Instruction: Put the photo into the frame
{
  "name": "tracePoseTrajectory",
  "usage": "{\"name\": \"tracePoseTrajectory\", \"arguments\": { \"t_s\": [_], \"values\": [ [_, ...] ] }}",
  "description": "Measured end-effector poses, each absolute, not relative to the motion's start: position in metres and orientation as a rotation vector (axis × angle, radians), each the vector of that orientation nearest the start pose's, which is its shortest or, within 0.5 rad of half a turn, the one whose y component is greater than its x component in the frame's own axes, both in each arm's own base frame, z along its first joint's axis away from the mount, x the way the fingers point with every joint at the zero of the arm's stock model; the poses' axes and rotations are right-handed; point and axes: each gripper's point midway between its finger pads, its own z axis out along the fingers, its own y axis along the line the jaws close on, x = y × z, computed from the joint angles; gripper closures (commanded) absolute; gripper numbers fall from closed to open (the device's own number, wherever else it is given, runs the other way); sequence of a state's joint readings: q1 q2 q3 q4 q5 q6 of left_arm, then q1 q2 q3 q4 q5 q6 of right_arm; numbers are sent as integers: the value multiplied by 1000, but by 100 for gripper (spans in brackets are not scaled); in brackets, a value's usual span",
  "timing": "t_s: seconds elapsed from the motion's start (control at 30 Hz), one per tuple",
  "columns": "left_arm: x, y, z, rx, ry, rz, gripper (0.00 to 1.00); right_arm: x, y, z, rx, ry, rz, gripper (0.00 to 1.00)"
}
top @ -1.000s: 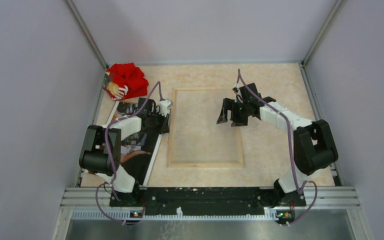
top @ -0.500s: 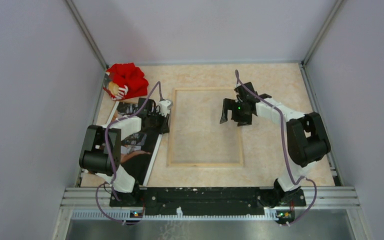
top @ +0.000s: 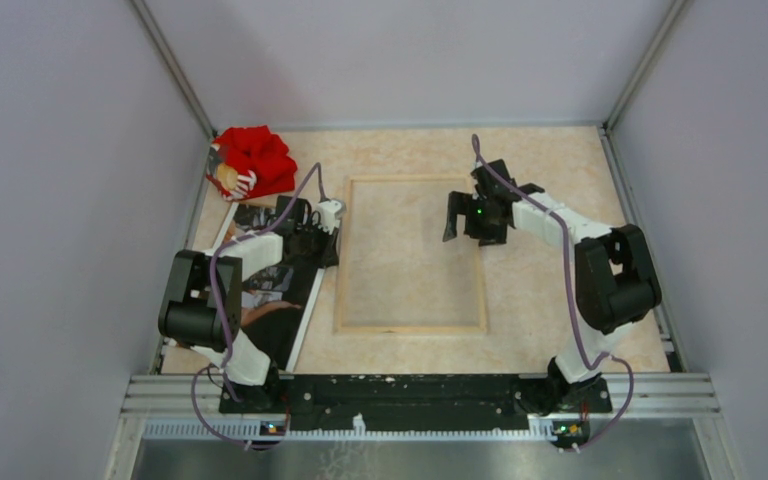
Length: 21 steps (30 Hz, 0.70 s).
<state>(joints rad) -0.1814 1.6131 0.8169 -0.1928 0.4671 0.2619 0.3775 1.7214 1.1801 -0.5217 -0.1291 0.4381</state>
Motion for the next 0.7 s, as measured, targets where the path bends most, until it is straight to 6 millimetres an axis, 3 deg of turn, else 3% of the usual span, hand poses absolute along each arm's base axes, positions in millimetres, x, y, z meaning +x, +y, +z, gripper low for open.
{"name": "tracePoseTrajectory", "arguments": {
  "t_s": [0.27, 0.7],
  "values": [
    [323, -130, 25, 720, 2390, -562, 79, 334, 181, 56, 47, 2726, 462, 7],
    [325, -131, 24, 717, 2387, -581, 80, 334, 192, 58, 53, 2706, 539, 8]
  ]
}}
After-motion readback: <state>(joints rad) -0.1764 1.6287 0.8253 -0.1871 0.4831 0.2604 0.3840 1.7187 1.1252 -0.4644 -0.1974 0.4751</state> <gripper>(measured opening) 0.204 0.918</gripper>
